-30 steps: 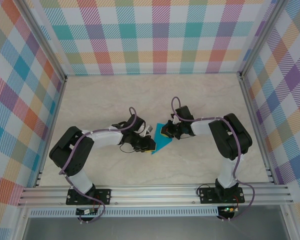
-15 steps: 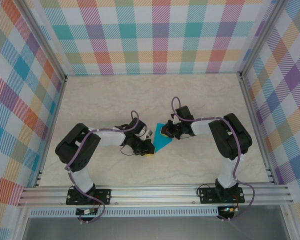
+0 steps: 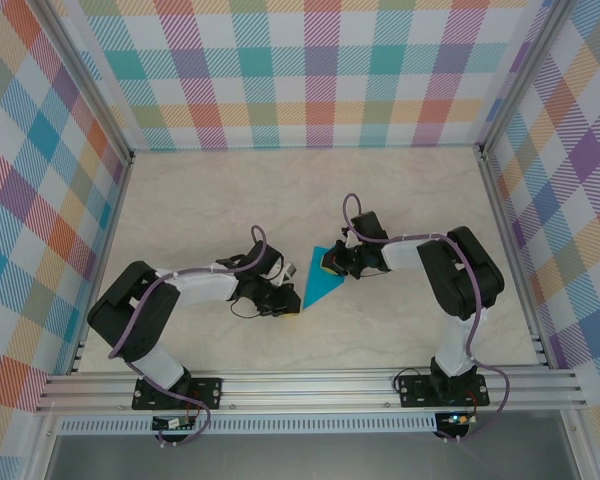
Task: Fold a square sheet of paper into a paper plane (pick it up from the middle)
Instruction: Fourth fold the wing at the center of the table.
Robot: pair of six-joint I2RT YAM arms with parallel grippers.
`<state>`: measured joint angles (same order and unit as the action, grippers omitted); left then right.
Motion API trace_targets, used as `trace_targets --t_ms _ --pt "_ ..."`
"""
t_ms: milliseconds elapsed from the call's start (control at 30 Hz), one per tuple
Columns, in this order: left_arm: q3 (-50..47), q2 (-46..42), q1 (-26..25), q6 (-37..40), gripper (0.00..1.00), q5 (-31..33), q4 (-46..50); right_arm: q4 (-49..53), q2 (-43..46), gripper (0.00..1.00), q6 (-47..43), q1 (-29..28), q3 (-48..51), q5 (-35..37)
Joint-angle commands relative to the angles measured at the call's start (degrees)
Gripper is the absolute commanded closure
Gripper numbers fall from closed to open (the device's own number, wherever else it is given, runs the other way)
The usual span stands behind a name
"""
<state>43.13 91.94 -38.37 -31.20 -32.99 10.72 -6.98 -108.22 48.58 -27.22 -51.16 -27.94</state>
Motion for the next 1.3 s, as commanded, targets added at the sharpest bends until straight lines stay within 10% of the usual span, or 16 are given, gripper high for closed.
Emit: trace_targets --t_ms 0,733,1267 --pt "3.58 -2.82 0.32 0.77 0.87 2.56 2.45 5.67 -4.19 0.94 -1.29 -0.37 0.96 5.29" --pt "14.73 16.34 0.31 0.74 0.93 9.44 -1.84 9.07 5.04 0.91 -1.78 -0.38 -0.22 4.56" --pt "14.66 13.31 -0.04 0.99 0.88 4.73 -3.50 15.26 20.06 0.61 -1.08 0.86 8.39 12.45"
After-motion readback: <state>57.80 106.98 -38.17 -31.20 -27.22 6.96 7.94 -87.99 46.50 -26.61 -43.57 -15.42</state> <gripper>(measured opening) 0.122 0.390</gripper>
